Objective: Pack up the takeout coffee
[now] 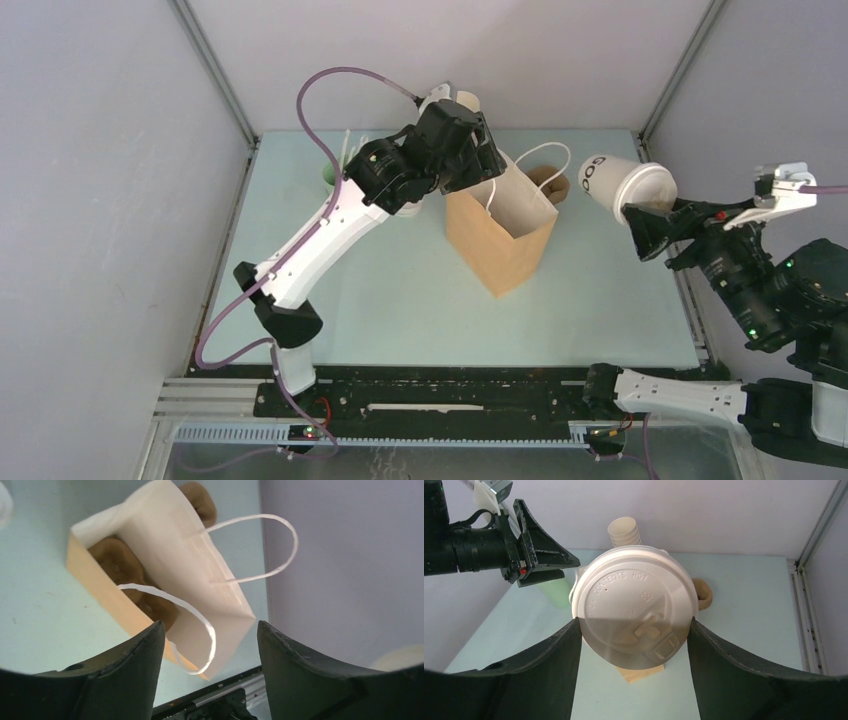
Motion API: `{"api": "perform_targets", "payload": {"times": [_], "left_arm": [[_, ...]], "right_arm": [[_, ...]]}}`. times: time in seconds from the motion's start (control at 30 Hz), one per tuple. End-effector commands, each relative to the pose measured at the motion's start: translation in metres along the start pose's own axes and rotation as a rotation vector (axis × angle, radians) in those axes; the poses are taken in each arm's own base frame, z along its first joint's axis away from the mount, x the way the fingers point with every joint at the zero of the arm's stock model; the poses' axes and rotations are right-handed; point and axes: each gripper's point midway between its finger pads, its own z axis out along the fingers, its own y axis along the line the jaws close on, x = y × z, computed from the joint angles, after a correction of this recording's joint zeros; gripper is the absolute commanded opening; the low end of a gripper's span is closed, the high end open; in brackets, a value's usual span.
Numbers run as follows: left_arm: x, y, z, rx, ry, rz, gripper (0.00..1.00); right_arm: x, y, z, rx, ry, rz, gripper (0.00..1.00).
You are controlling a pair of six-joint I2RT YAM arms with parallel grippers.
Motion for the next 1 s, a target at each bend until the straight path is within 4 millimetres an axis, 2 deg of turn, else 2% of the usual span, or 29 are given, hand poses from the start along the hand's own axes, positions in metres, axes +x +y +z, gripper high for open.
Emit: {"api": "perform_targets", "payload": {"times": [0.0,0.13,0.3,0.37,0.47,0.5,0.57,0.67,0.73,0.83,0.97], "left_arm": [[-0.020,0.007,-0.022,-0.040,-0.092,0.034,0.73],[-0.012,0.013,-0.011,-0.048,-0.068,0.028,0.74],[-0.014,0.013,0.000,-0.033,-0.042,0.000,0.70],[-0.013,0.015,0.003,-0.037,-0.029,-0.004,0.63],[-0.007,0.016,0.006,-0.033,-0.001,-0.003,0.43],[-0.004,0.016,0.007,-0.027,0.014,0.000,0.40],[0.004,0.017,0.009,-0.021,0.046,0.001,0.40],[0.004,0.018,0.010,-0.023,0.053,-0.012,0.64],[0.002,0.012,0.014,-0.002,0.044,-0.031,0.68],[0.006,0.010,0.026,0.008,0.069,-0.068,0.61],[0.013,0.011,0.035,0.004,0.102,-0.086,0.44]], "right_arm": [[-0.001,-0.008,-0.004,0.027,-0.012,0.047,0.57],[0.002,-0.003,-0.001,0.018,-0.003,0.032,0.57],[0.004,0.004,0.001,-0.005,0.009,0.032,0.56],[0.006,0.007,0.003,-0.013,0.016,0.027,0.56],[0.007,0.010,0.004,-0.024,0.022,0.020,0.56],[0.007,0.011,0.005,-0.027,0.025,0.015,0.56],[0.008,0.015,0.007,-0.034,0.028,0.004,0.56],[0.009,0.021,0.010,-0.050,0.031,-0.011,0.56],[0.010,0.025,0.012,-0.058,0.035,-0.021,0.56],[0.013,0.032,0.015,-0.079,0.046,-0.029,0.55],[0.014,0.036,0.015,-0.094,0.051,-0.031,0.55]]}}
